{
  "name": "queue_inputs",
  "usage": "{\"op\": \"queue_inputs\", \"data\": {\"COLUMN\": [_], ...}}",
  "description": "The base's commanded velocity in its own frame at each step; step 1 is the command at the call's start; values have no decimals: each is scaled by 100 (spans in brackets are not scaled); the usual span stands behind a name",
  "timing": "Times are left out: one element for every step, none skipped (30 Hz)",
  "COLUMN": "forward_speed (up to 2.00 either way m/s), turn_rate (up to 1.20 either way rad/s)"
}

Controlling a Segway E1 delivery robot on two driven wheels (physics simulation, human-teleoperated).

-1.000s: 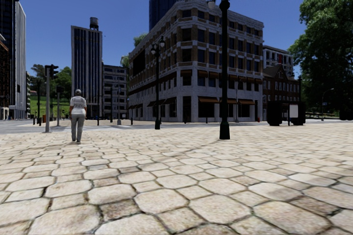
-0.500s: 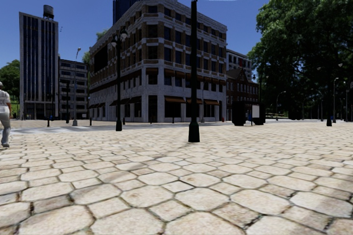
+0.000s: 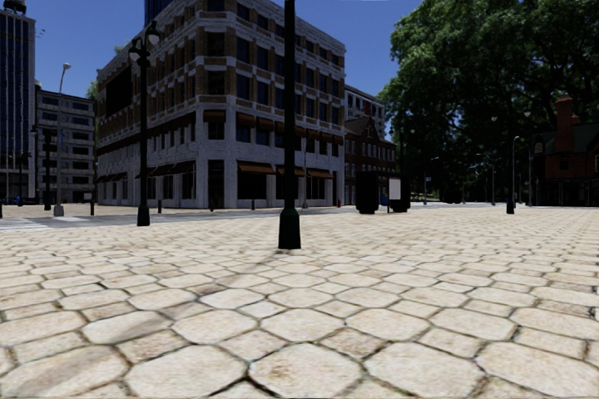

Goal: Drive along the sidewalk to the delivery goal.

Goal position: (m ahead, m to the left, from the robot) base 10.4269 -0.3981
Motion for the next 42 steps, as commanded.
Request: {"op": "queue_inputs", "data": {"forward_speed": [190, 190, 190, 190, 190, 190, 190, 190, 190, 190, 190, 190, 190, 190, 190, 190, 190, 190, 190, 190, 190, 190, 190, 190, 188, 188, 184, 180, 177, 177, 176, 172, 172, 172, 172, 172, 172, 172, 172, 172, 172, 172], "turn_rate": [0, 0, 0, 0, 0, 0, 0, 0, 0, 0, 0, 0, 0, 0, 0, 0, 0, 0, 0, 0, 0, 0, 0, 0, 0, 0, 0, 0, 0, 0, 0, 0, 0, -12, -12, -34, -49, -52, -52, -53, -53, -53]}}
